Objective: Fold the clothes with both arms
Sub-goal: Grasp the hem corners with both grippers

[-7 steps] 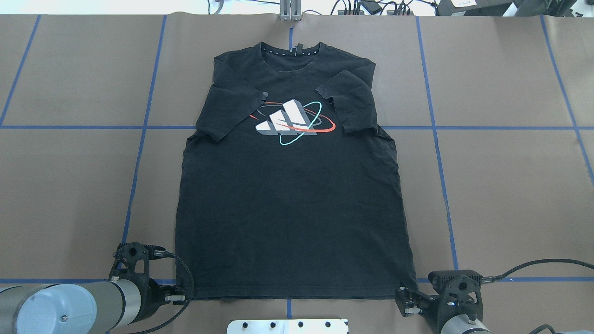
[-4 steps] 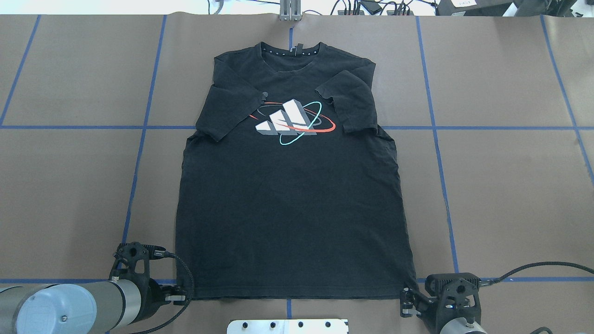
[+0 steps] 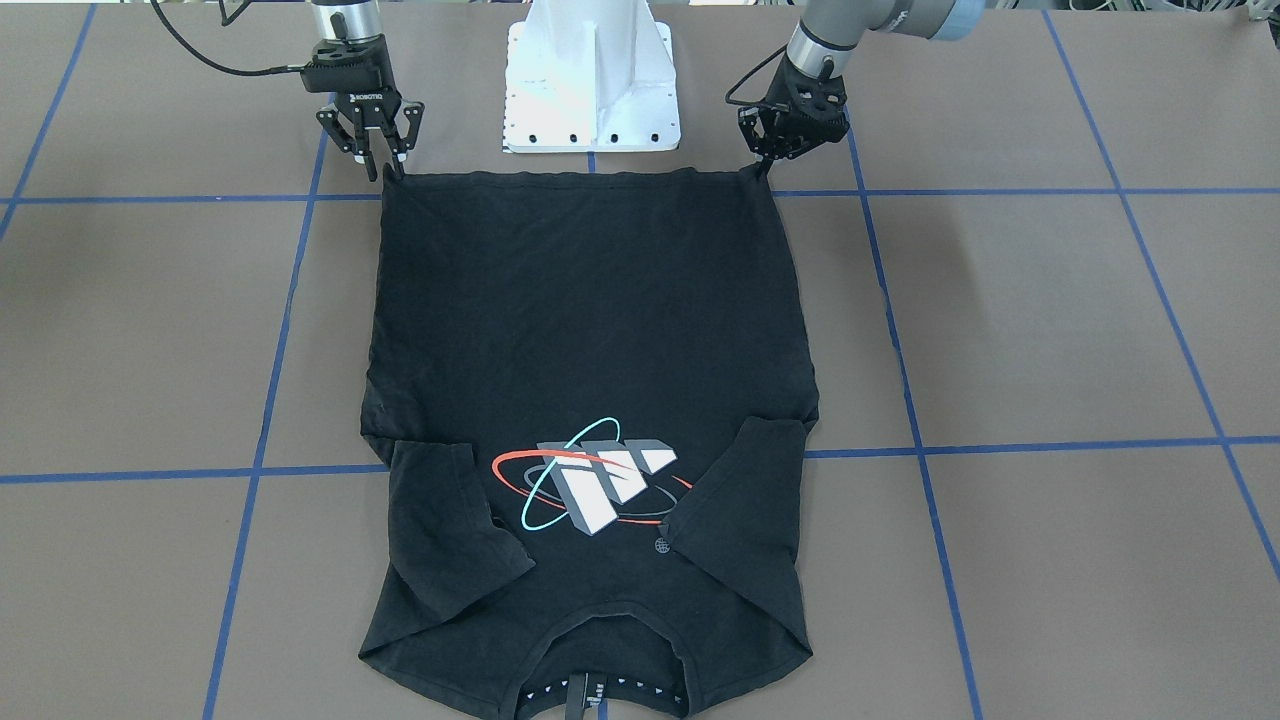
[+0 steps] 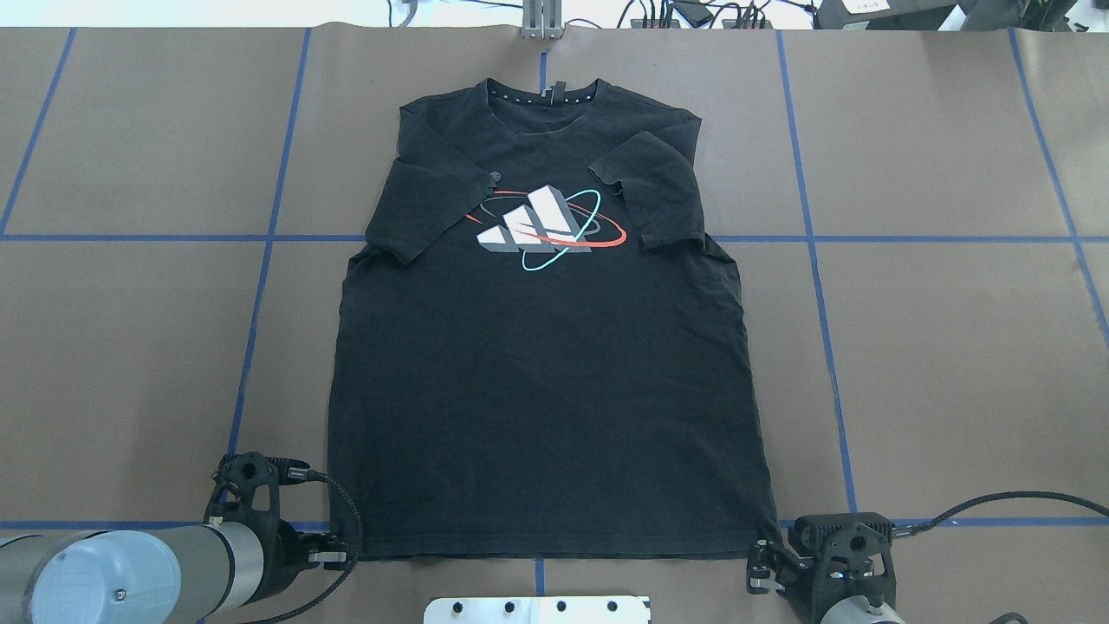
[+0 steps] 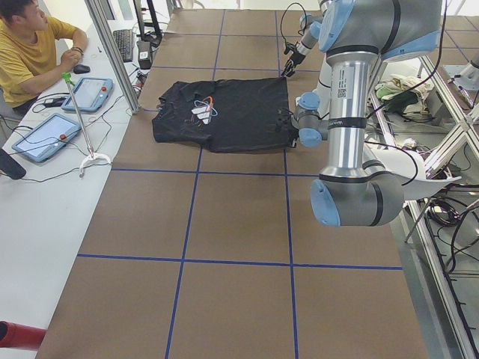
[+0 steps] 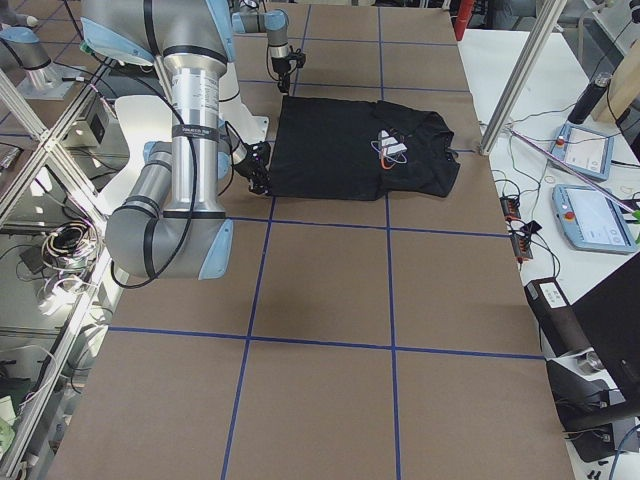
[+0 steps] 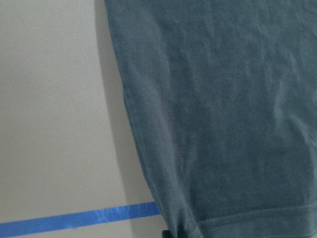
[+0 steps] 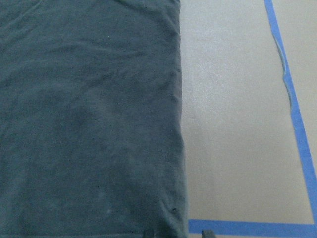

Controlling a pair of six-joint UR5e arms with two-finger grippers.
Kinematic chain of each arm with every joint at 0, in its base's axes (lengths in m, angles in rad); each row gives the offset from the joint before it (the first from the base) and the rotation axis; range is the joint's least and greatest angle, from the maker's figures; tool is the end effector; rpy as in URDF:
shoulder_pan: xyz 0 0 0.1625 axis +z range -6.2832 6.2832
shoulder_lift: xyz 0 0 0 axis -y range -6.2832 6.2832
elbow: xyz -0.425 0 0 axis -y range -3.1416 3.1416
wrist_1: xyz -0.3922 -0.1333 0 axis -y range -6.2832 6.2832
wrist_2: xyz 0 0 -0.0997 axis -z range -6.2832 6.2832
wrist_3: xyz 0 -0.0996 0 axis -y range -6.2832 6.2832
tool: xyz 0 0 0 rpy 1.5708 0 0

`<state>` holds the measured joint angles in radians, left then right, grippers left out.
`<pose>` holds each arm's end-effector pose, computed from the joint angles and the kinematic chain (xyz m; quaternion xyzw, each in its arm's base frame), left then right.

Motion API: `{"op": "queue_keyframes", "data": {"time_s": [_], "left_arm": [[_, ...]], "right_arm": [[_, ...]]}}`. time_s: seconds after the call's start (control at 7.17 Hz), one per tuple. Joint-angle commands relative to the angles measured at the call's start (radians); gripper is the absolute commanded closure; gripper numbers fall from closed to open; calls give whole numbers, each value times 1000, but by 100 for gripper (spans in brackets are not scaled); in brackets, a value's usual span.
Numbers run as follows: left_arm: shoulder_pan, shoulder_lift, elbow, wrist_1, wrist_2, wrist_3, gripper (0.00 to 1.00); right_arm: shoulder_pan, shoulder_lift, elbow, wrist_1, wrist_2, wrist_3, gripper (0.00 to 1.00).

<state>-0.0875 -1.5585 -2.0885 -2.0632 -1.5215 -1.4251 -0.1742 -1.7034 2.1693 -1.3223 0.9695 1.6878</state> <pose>0.4617 -0.1792 0.3677 0.0771 0.4726 0.0138 0.8778 -0.4498 -0.1134 0.4043 0.2261 -0.3707 0.0779 0.8975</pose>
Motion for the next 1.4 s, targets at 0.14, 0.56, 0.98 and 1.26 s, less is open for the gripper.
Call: {"op": "queue_keyframes", "data": {"time_s": [0.14,0.56,0.98,1.26], "left_arm": [[0,-2,-1,0,0,0,100],[0,-2,-1,0,0,0,100],[0,-5,-8,0,-2,0,100],[-5,0,-48,3,-12,8,100]], "right_arm": [[-7,1,0,0,0,0,70],[-8,-1,0,-2,0,0,70],[-14,2,0,-2,0,0,100],[-8,5,16,-2,3,-2,100]]}}
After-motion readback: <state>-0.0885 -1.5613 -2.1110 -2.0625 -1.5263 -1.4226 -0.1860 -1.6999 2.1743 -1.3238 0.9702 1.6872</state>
